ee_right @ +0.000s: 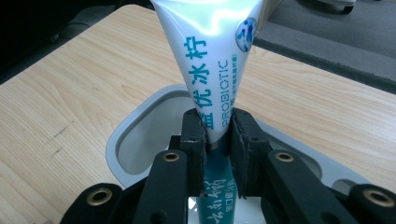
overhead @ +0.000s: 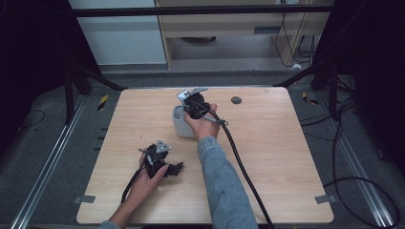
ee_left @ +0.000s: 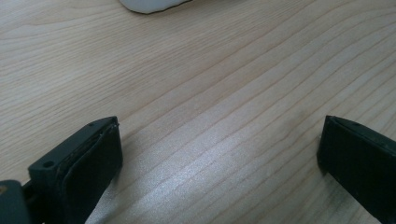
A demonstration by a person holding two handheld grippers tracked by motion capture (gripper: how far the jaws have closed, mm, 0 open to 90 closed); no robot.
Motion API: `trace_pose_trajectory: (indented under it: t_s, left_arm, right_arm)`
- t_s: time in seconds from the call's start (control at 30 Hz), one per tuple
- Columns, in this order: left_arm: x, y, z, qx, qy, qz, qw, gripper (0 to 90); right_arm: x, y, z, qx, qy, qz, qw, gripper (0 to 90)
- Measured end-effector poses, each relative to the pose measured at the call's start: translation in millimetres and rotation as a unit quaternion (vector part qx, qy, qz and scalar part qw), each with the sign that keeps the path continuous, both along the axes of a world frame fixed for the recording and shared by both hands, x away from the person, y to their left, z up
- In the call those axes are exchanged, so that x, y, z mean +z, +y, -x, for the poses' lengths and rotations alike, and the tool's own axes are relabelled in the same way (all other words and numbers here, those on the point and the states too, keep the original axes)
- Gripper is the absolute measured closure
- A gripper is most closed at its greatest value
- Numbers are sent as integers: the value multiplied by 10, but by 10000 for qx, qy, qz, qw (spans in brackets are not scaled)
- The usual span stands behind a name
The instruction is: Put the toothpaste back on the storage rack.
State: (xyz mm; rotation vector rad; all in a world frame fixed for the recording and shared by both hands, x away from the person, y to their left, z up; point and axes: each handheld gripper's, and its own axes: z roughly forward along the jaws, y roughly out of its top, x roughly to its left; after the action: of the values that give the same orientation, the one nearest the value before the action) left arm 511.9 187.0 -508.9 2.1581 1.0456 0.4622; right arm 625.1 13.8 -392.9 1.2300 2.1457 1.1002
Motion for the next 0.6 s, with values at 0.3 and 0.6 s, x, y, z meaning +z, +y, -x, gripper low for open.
trace_pose_trajectory:
  t_s: [0.3, 0.6]
  left_arm:
    - [0, 0, 0, 1, 0, 0, 10000, 0]
    - [0, 0, 0, -1, 1, -1, 10000, 0]
  right_arm:
    - [-3, -18, 13, 10, 7, -23, 10000, 757]
    - [7, -48, 57, 61, 7, -39, 10000, 757]
